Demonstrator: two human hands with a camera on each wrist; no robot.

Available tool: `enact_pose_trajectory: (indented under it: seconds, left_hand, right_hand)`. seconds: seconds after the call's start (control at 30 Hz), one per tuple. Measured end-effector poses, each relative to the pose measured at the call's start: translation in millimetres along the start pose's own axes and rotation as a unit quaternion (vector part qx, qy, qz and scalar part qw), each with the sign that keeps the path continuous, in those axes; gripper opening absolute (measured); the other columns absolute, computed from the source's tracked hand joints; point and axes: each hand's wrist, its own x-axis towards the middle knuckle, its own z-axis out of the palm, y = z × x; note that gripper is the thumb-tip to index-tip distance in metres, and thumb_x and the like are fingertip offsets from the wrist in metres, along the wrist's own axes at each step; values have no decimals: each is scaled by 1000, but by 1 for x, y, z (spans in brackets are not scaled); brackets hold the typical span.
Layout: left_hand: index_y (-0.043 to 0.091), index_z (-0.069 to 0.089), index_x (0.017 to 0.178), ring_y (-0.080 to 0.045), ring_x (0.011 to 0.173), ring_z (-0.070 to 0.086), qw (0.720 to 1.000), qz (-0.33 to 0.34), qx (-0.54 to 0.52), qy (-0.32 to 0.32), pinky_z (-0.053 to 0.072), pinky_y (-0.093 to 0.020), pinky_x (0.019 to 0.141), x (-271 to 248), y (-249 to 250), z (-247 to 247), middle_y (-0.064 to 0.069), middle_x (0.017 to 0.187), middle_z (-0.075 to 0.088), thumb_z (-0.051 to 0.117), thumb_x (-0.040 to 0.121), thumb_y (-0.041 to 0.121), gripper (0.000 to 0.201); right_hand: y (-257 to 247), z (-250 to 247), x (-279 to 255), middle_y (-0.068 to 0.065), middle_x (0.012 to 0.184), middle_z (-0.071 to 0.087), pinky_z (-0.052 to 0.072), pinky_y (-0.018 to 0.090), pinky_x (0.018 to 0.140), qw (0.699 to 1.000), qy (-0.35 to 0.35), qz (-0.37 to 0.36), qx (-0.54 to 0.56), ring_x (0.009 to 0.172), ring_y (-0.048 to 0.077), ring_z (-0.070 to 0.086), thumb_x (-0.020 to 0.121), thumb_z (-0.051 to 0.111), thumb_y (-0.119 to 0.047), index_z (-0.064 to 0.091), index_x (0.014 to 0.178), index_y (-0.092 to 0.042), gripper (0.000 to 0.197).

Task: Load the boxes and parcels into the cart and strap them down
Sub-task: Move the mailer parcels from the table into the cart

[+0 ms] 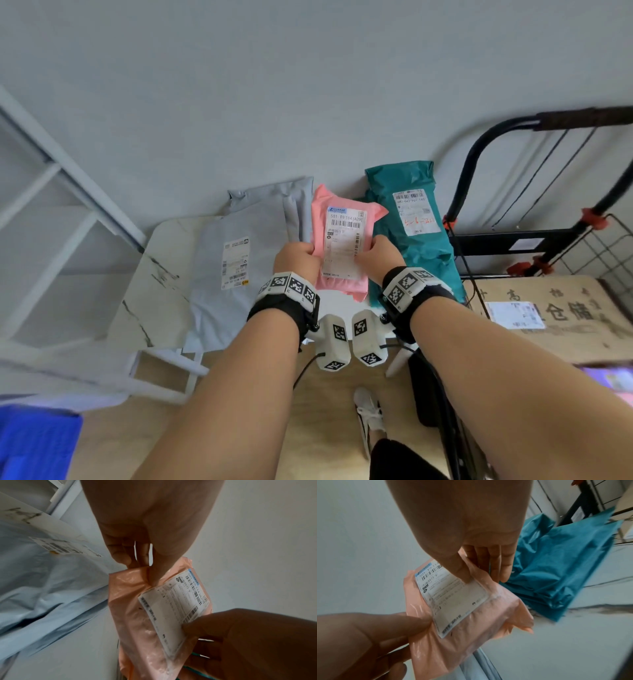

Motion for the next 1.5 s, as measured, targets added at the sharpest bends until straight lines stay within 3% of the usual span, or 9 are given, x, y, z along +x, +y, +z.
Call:
enact_pose_trajectory:
  seconds: [0.17,0.3,0.5,0.67,0.87,1.17,1.27,1.37,1.5]
  left_hand:
    - [6,65,63,-21,55,43,999,9,-17,-33,31,-20,49,-56,-2,3,-6,56,54,56,77,8,17]
    - [11,43,46,-18,50,32,998,17,-14,-58,22,-22,46,-86,1,14,-1,47,35,56,79,7,36]
    - [12,40,47,-15,49,29,994,31,-25,-101,21,-23,47,-112,13,44,0,48,33,54,82,10,38]
    - [10,58,62,-26,61,51,988,13,-19,-153,43,-29,58,-121,38,82,-7,61,54,55,82,17,22]
    - [15,39,58,-27,67,53,979,52,41,-193,46,-38,64,-144,89,153,-9,68,53,51,82,15,27]
    - [13,59,64,-28,71,67,954,69,48,-286,56,-34,70,-189,166,275,-9,75,69,54,85,11,22]
    - [5,64,75,-27,67,68,957,32,33,-285,57,-31,65,-195,192,317,-11,73,69,53,85,10,15]
    - [0,64,70,-31,72,71,954,-16,20,-298,59,-41,75,-198,212,367,-17,75,71,53,85,11,21]
    - [3,64,70,-30,71,70,944,-77,14,-322,59,-44,78,-207,231,436,-16,74,69,54,86,6,19]
  right_hand:
    - [30,-4,-52,9,95,56,45,36,77,1000,15,24,-6,88,27,54,90,43,-15,52,103,-8,17]
    - [53,-15,-80,11,97,59,47,37,77,998,27,47,-23,88,28,56,90,46,-17,54,104,-6,20]
    - [91,-38,-102,9,97,62,52,40,81,995,41,86,-23,93,29,62,90,44,-23,56,104,-10,23]
    - [128,-68,-116,5,98,61,53,36,83,989,58,133,-1,90,22,61,92,49,-20,52,107,-13,17]
    - [193,-121,-132,6,102,61,53,37,86,977,103,187,19,93,23,60,94,44,-18,53,107,-14,16]
    - [305,-221,-133,13,113,63,50,34,83,966,86,243,-27,96,26,59,95,38,-11,57,118,-6,30]
    - [340,-255,-121,11,112,62,50,31,80,964,61,257,-31,96,25,59,96,40,-13,55,123,-9,31]
    - [377,-290,-112,7,108,59,42,22,73,963,20,263,-61,95,22,56,96,45,-15,54,126,-13,32]
    - [429,-320,-91,2,113,63,47,29,93,960,-18,265,-90,104,22,60,86,53,-17,57,126,-22,40]
